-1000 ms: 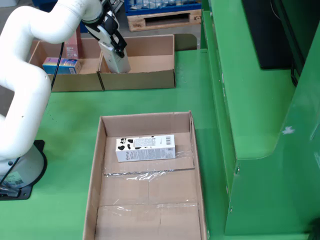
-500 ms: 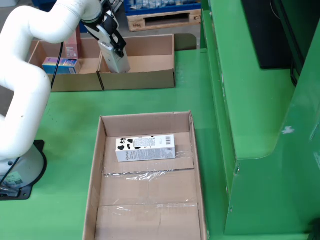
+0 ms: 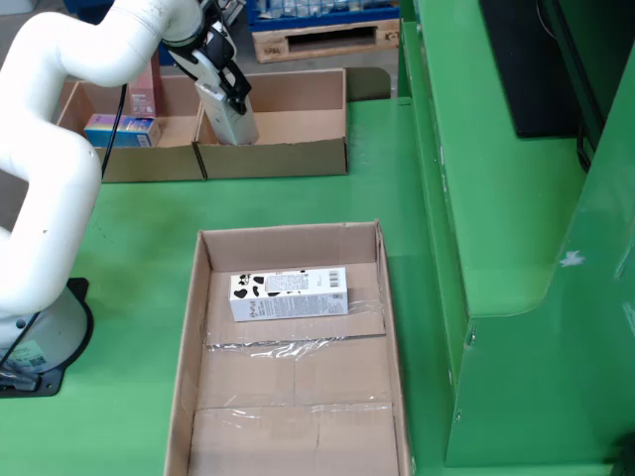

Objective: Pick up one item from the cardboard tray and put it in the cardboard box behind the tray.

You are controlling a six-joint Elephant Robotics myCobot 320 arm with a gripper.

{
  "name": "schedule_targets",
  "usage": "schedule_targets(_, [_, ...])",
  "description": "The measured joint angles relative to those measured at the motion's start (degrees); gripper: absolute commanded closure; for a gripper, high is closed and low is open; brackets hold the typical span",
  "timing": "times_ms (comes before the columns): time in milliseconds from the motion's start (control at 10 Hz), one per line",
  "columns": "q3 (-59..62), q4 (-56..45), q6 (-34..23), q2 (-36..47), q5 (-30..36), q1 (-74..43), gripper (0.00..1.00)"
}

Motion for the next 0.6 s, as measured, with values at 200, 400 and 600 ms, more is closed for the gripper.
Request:
schedule_targets(200, [0.0, 0.0, 0.0, 0.0, 0.0, -0.1, 1.00])
schedule_targets(400, [0.0, 0.0, 0.0, 0.0, 0.0, 0.0, 0.80])
schedule_targets(600, [0.0, 0.0, 0.0, 0.0, 0.0, -0.1, 0.60])
